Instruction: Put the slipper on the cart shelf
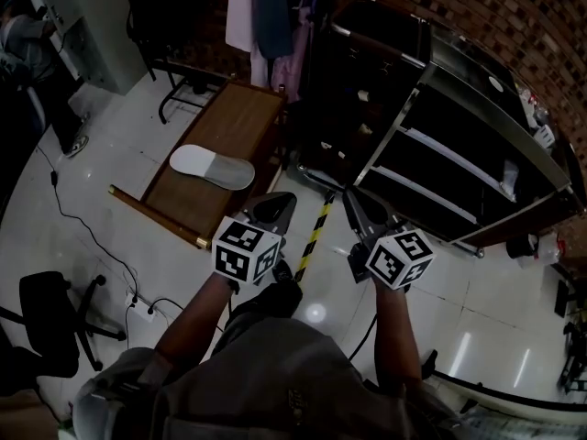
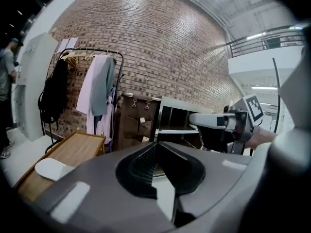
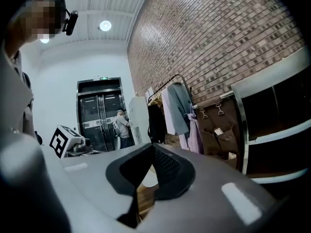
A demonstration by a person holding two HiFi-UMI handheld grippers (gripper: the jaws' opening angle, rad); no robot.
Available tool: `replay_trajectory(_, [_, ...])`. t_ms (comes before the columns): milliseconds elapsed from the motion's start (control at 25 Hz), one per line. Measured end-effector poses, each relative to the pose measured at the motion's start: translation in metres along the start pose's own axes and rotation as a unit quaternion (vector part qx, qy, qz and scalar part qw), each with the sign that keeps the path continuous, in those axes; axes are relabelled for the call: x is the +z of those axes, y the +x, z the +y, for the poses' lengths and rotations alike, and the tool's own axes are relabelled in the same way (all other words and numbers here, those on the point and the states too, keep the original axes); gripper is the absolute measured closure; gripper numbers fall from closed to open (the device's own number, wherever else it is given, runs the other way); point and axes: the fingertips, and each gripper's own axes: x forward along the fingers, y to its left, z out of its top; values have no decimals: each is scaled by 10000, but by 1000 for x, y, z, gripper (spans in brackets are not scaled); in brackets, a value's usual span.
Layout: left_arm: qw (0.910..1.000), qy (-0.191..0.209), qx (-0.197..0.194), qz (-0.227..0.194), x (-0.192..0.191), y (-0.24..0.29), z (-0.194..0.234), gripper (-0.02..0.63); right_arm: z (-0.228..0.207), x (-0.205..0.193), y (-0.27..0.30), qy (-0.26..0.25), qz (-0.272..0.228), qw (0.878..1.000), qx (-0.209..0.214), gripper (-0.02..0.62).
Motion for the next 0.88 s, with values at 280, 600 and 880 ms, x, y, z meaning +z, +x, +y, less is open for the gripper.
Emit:
replay_trajectory(280, [9981, -294, 495, -227, 26, 55, 52, 598, -43, 22, 70, -224, 201, 9978, 583, 595])
replay_trajectory(600, [9895, -571, 1282, -334, 53, 85, 119, 598, -64, 45, 158, -409, 420, 9869, 1500, 595])
replay_trajectory(880, [9714, -838, 2164, -504, 62, 76, 168, 598, -53, 44, 233, -377, 687, 9670, 2423, 595])
